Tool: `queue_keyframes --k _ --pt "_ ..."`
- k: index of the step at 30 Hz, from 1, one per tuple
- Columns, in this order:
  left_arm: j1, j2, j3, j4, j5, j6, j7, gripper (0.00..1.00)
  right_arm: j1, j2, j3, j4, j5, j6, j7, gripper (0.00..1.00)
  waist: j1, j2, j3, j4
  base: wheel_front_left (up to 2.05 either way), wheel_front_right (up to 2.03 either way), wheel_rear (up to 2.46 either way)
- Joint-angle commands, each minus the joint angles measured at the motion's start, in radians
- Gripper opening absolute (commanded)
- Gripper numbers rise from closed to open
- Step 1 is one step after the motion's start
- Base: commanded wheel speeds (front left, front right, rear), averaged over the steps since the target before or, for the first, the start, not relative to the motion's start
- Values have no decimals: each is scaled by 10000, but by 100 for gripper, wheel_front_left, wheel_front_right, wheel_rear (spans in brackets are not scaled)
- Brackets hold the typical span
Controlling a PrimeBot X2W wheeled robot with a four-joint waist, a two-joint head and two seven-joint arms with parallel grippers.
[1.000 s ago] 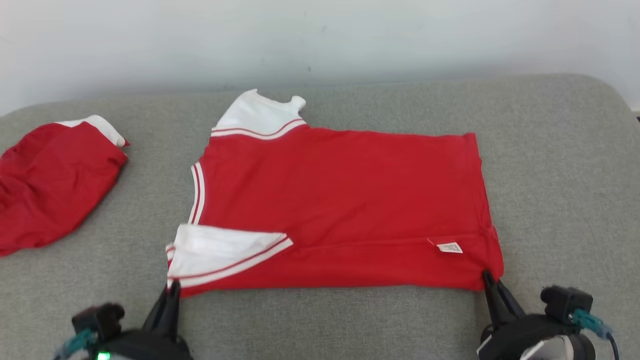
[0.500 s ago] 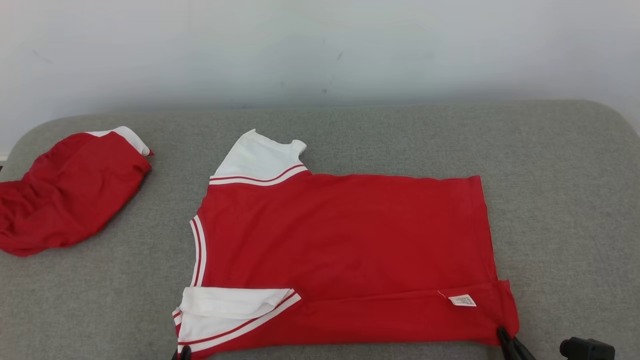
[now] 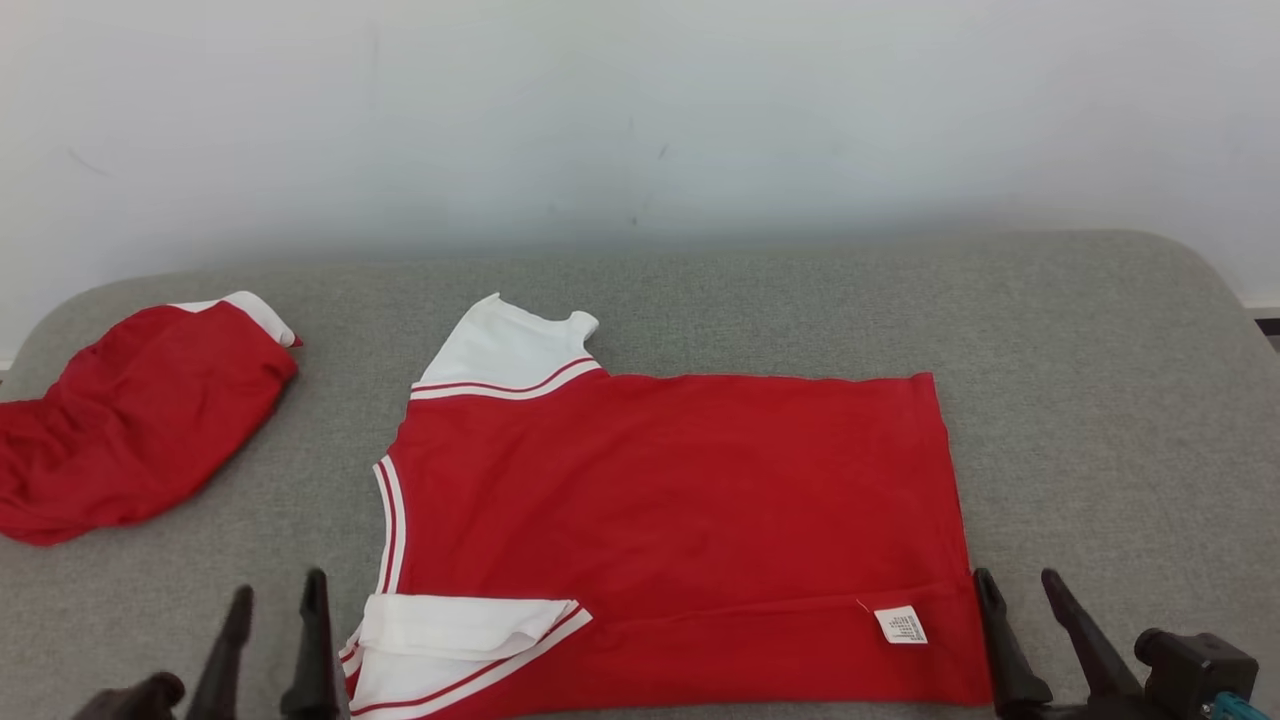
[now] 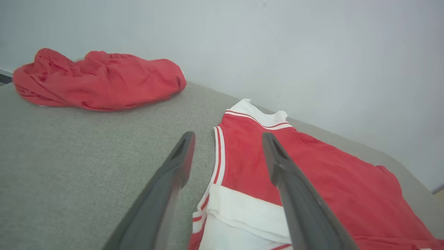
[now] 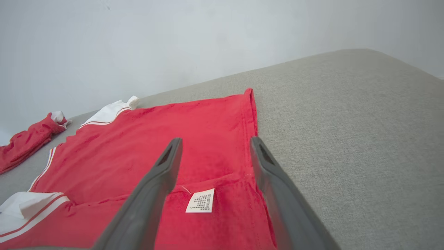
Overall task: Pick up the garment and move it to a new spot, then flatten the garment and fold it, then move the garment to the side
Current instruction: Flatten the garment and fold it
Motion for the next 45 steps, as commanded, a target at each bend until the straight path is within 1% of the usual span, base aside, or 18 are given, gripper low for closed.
queue_keyframes --k 1,4,6,11,14,17,20,26,30,33,36,40,45 --pt "-63 -137 379 -397 499 50 -26 100 -108 98 -7 -198 -202 -28 -330 100 1 0 -46 -29 0 0 0" --pt "-21 -336 944 -1081 1303 192 -21 100 -138 221 -48 -441 -501 -28 -855 100 1 0 -84 -15 0 0 0" --pt "-27 -394 1269 -1383 1763 156 -22 100 -119 276 -81 -580 -718 -28 -1214 100 1 0 -93 9 0 0 0" --pt "205 -498 1784 -1676 2504 -222 -24 100 -2 383 -146 -647 -1079 -28 -1775 100 1 0 -142 49 0 0 0" --pt "422 -412 1804 -1634 2831 -522 -24 100 86 452 -175 -543 -1209 -28 -1927 100 1 0 -162 50 0 0 0" --pt "608 -519 1841 -1531 2916 -734 -24 100 180 536 -196 -428 -1366 -28 -2026 100 1 0 -173 62 0 0 0" --pt "752 -616 1886 -1437 3076 -823 -25 100 304 582 -134 -274 -1484 -28 -2099 100 1 0 -166 71 0 0 0" --pt "801 -790 1983 -1283 3163 -916 -25 100 326 605 -95 -128 -1599 -28 -2150 100 1 0 -140 112 0 0 0" --pt "382 -854 1935 -1006 3072 -993 -25 100 112 538 -38 -25 -1497 -28 -2168 100 1 0 -56 142 0 0 0" --pt "-179 -622 1764 -710 3095 -1090 -25 100 -269 370 -38 113 -1445 -28 -2128 100 1 0 120 109 0 0 0" --pt "-1147 -181 1449 -339 3031 -1130 31 100 -921 177 -91 290 -1367 -28 -1907 100 1 0 420 7 0 0 0" --pt "-2907 676 842 207 2928 -1158 590 100 -2233 -124 -100 556 -1358 -28 -1287 100 1 0 1101 -216 0 0 0" --pt "-5302 1728 -300 721 2166 -1153 1390 100 -4122 -563 61 1200 -1296 -28 -73 100 1 0 2186 -520 0 0 0"
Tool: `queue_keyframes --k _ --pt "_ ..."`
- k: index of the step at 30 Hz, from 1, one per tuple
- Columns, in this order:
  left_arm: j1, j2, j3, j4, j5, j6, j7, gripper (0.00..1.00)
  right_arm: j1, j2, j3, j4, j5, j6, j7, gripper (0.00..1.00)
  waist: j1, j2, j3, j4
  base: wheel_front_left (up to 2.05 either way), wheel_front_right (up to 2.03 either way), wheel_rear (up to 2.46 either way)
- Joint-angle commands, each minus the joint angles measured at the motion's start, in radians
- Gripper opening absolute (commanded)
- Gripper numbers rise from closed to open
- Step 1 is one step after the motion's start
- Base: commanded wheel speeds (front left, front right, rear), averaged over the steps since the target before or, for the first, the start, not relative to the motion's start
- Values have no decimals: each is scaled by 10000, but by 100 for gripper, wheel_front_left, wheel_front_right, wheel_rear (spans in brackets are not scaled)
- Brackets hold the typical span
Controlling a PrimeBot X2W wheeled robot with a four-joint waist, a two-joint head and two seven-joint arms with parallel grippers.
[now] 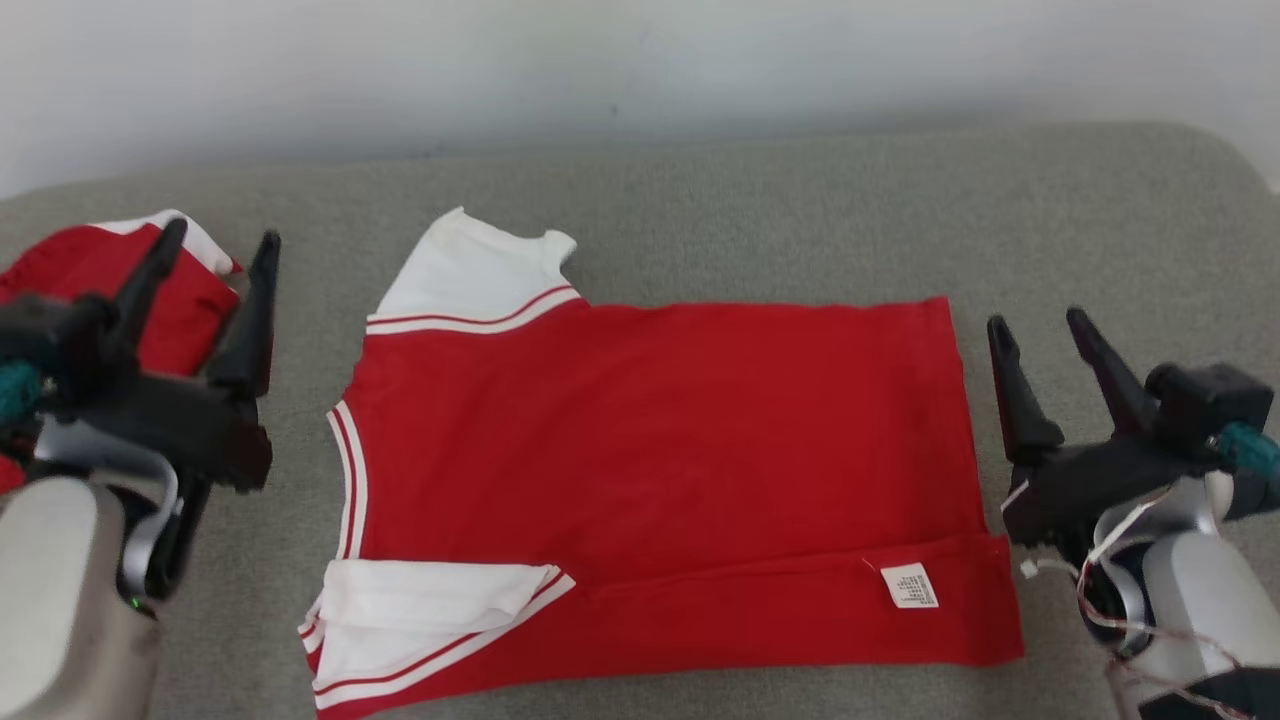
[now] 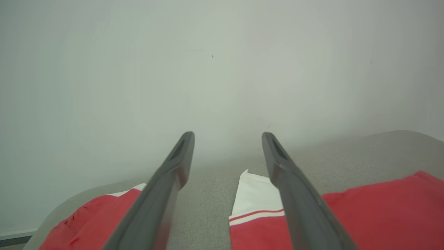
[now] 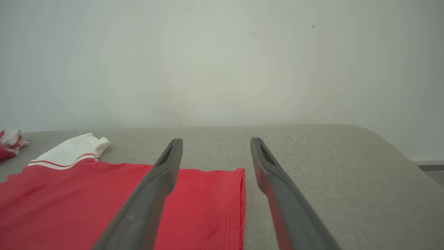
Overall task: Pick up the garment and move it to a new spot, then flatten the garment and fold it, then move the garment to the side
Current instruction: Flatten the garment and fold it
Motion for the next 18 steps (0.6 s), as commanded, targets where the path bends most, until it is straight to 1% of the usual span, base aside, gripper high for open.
queue_keyframes --k 1,3,8,11,13,18 --pt "-1104 473 -540 322 -493 21 387 100 -903 -152 64 334 203 -28 484 100 -2 -1 1306 -468 0 0 0" --pt "-1981 871 -1088 670 -800 21 770 100 -1588 -353 168 679 114 -28 971 100 -2 -1 1721 -574 0 0 0" --pt "-4098 1547 -2527 1704 -1708 20 1583 100 -3054 -407 424 1361 262 -28 1863 100 -2 -1 2588 -840 0 0 0" --pt "-5138 1691 -3443 2380 -2086 19 1943 100 -3692 -383 559 1794 213 -28 2335 100 -2 -1 2943 -986 0 0 0" --pt "-5692 1728 -3925 2878 -2344 19 2159 100 -4060 -247 690 1977 309 -28 2530 100 -2 -1 3134 -1106 0 0 0" --pt "-6800 1625 -4707 4302 -2938 20 2638 100 -4745 -3 1123 2408 446 -28 2955 100 -2 -1 3563 -1435 0 0 0"
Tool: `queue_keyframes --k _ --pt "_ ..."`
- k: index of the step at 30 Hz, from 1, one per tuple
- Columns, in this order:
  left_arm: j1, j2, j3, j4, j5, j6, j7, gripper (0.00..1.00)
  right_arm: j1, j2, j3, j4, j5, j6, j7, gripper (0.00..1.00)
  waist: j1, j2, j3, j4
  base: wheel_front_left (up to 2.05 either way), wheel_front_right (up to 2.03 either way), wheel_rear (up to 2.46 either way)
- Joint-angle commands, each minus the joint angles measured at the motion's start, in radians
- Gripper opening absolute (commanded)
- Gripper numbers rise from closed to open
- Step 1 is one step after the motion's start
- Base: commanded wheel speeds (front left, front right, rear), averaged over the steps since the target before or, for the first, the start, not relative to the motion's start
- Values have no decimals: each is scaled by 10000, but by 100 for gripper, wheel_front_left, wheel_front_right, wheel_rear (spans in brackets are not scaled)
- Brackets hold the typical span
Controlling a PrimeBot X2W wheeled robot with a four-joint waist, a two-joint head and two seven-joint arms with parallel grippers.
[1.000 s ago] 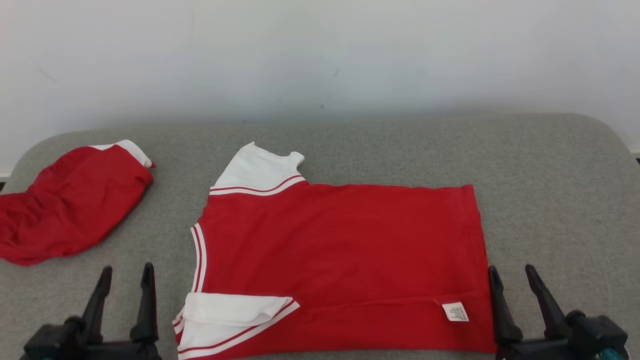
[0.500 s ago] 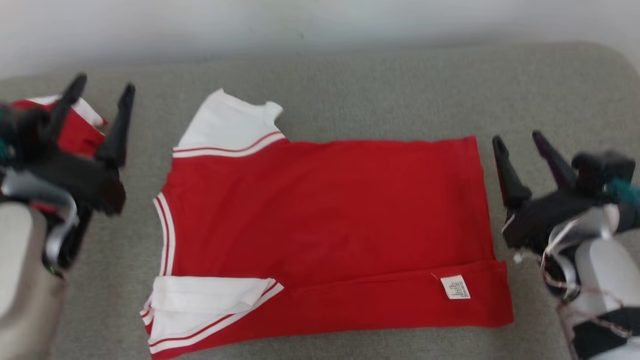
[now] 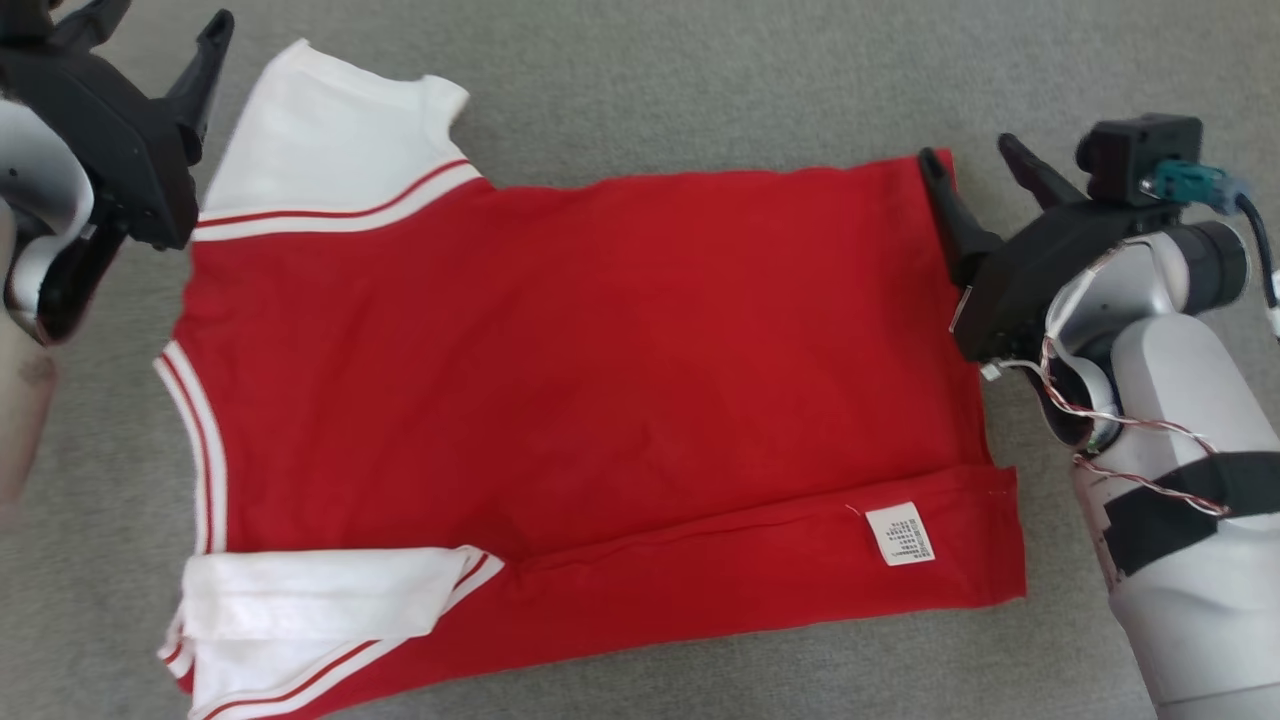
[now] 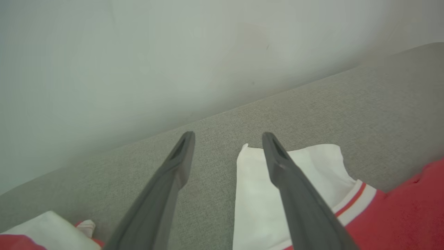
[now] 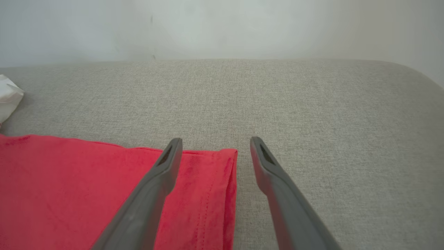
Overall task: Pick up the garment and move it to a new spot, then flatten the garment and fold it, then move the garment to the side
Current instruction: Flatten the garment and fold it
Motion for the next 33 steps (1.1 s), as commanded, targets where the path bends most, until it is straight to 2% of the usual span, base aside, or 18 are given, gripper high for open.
queue_keyframes --k 1,19,20,21,22,23,24,25,33 --pt "-323 34 -253 357 -141 25 123 100 -245 92 126 128 55 -28 106 100 -4 -2 605 -564 0 0 0" --pt "-1405 -74 -1690 2742 -1587 25 191 100 -1334 544 1014 957 374 -28 288 100 -4 -2 1156 -1093 0 0 0" --pt "-1390 -114 -1786 2784 -1696 23 233 100 -1374 557 1033 1000 392 -28 311 93 -4 -2 1160 -1088 0 0 0" --pt "-1392 -142 -1861 2828 -1787 22 217 93 -1423 564 1040 1043 417 -28 325 72 -4 -2 1165 -1077 0 0 0" --pt "-1429 -151 -1929 2863 -1872 22 196 44 -1462 564 1048 1077 428 -28 326 42 -4 -2 1175 -1060 0 0 0" --pt "-1476 -157 -1995 2903 -1939 22 173 13 -1492 567 1059 1125 440 -28 322 33 -4 -2 1185 -1044 0 0 0" --pt "-1527 -155 -2066 2937 -1991 26 142 0 -1530 573 1057 1181 457 -28 302 2 -4 -2 1192 -1024 0 0 0" --pt "-1577 -153 -2129 2962 -2019 26 72 0 -1585 569 1040 1244 467 -28 262 0 -4 -2 1194 -998 0 0 0" --pt "-1687 -362 -2518 2419 -2666 26 -1230 0 -1533 262 891 1728 401 -28 -629 0 -4 -2 655 -484 0 0 0"
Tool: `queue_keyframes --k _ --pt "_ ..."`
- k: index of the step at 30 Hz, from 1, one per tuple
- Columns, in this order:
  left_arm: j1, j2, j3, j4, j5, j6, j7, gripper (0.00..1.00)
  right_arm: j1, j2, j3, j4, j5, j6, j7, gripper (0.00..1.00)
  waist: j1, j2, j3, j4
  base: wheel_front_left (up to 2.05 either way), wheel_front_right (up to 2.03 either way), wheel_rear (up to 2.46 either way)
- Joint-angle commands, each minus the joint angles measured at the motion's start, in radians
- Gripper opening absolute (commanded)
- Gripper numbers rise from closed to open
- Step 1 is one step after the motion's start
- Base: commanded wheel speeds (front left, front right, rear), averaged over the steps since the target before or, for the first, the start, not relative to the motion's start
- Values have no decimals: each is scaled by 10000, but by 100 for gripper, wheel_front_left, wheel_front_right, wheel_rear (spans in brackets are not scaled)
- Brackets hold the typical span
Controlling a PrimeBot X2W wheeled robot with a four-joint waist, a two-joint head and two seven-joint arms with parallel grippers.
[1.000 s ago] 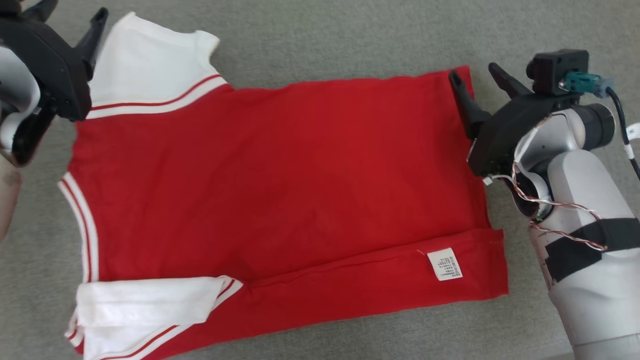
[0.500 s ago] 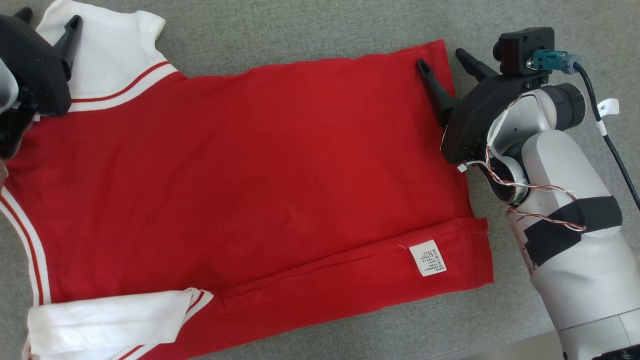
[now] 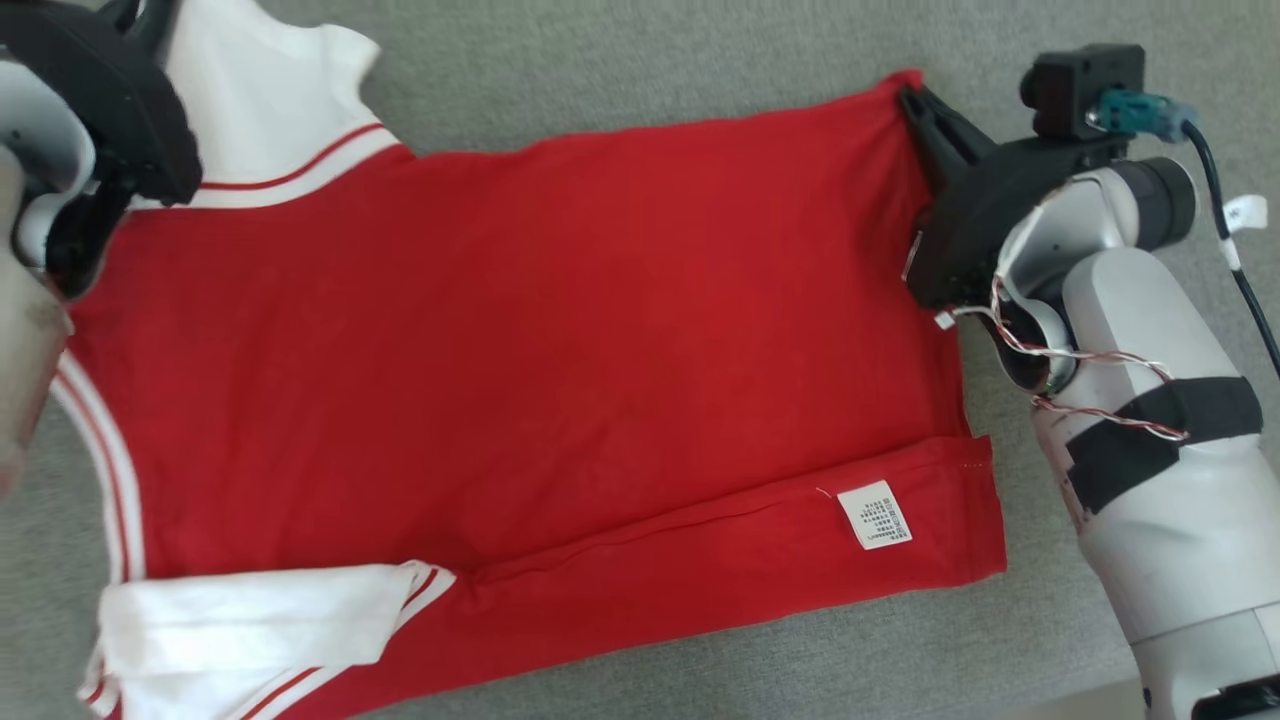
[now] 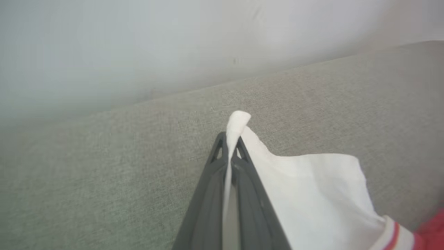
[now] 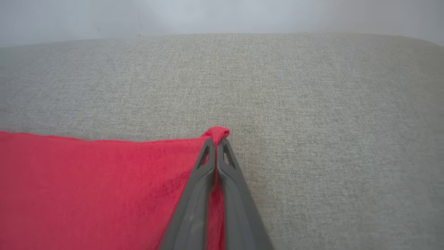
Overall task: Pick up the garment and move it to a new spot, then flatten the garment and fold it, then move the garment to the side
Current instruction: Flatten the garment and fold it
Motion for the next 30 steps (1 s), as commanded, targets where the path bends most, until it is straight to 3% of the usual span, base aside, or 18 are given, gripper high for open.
queue_keyframes --k 1,17,25,30 --pt "85 55 -153 -277 -201 30 -419 0 218 -191 -11 77 -10 -28 -295 0 -1 -2 -476 331 0 0 0" --pt "2483 973 -553 -3286 -1747 36 -2592 0 2216 -1207 151 -203 376 -28 -2360 0 -1 -2 -2112 1425 0 0 0" --pt "4907 1180 167 -5178 -1848 831 -2927 0 3272 -1409 82 -229 489 -28 -3197 0 -1 -2 -2640 1635 0 0 0" --pt "6936 1039 1430 -6632 -1223 1534 -2919 0 3991 -1511 57 -323 564 -28 -3822 0 -1 -2 -2864 1730 0 0 0"
